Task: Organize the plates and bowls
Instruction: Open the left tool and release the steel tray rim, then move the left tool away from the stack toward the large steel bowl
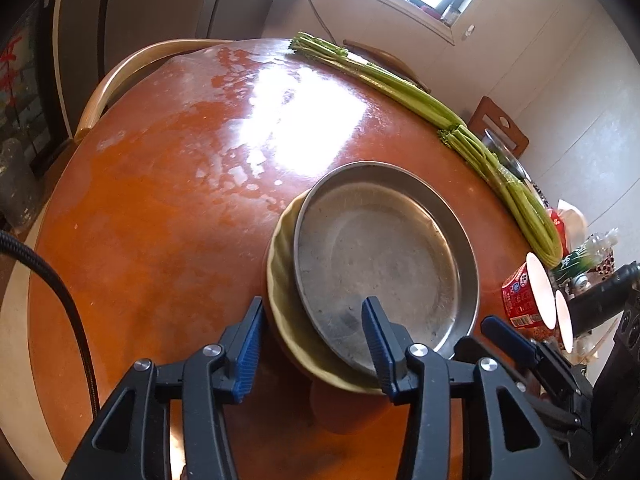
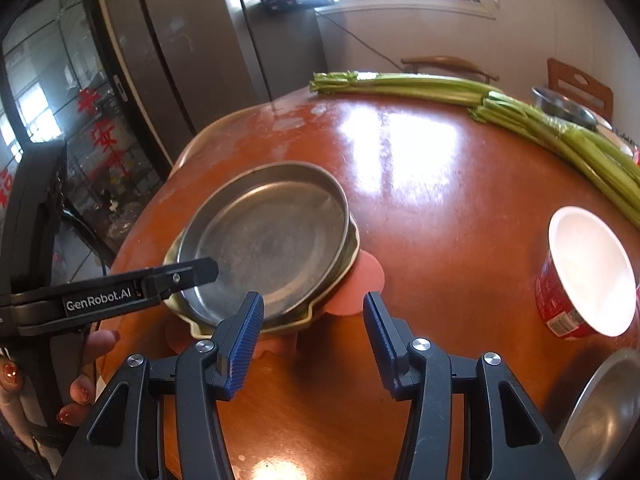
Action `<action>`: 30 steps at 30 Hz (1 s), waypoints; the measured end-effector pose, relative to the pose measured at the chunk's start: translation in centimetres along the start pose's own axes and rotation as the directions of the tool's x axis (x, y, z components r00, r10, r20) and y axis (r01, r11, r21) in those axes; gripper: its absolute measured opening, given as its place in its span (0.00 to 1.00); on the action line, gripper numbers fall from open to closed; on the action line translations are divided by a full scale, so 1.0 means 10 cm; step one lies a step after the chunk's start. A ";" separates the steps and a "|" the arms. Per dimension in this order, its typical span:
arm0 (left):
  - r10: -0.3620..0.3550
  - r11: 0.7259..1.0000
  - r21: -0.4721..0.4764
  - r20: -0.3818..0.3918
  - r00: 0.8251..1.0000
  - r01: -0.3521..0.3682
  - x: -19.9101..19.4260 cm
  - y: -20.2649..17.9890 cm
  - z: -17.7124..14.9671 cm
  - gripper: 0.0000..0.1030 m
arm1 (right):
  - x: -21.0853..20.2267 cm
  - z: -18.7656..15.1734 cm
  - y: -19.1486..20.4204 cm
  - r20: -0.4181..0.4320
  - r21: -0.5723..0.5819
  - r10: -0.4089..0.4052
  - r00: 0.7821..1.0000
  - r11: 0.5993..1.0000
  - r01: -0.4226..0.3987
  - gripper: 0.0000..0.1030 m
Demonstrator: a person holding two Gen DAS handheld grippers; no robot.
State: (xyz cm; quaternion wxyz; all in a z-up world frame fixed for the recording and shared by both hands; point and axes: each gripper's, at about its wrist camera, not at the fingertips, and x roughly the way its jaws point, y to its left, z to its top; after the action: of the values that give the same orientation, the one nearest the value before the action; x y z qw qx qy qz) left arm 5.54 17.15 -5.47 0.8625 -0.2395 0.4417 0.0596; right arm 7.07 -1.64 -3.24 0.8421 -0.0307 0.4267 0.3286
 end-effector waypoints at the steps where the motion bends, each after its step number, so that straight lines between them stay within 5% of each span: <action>1: 0.001 1.000 0.003 -0.002 1.000 -0.001 0.02 -0.02 0.01 0.48 | 0.00 0.00 0.00 0.000 -0.001 -0.002 1.000 1.000 0.002 0.52; 21: 0.005 0.996 0.090 -0.038 0.999 -0.001 0.44 -0.44 0.26 0.51 | 0.09 0.08 -0.22 0.030 0.026 -0.086 0.996 0.996 0.085 0.54; 30: 0.039 0.996 0.081 0.019 0.999 -0.040 0.32 -0.36 0.21 0.52 | 0.00 0.07 -0.20 0.069 0.041 -0.114 0.991 0.993 0.111 0.54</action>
State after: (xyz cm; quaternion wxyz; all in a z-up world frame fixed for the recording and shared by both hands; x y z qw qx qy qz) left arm 10.19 14.62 -5.66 0.8740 -0.1949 0.4409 0.0609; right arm 8.73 -3.00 -3.21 0.8743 -0.0273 0.4002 0.2733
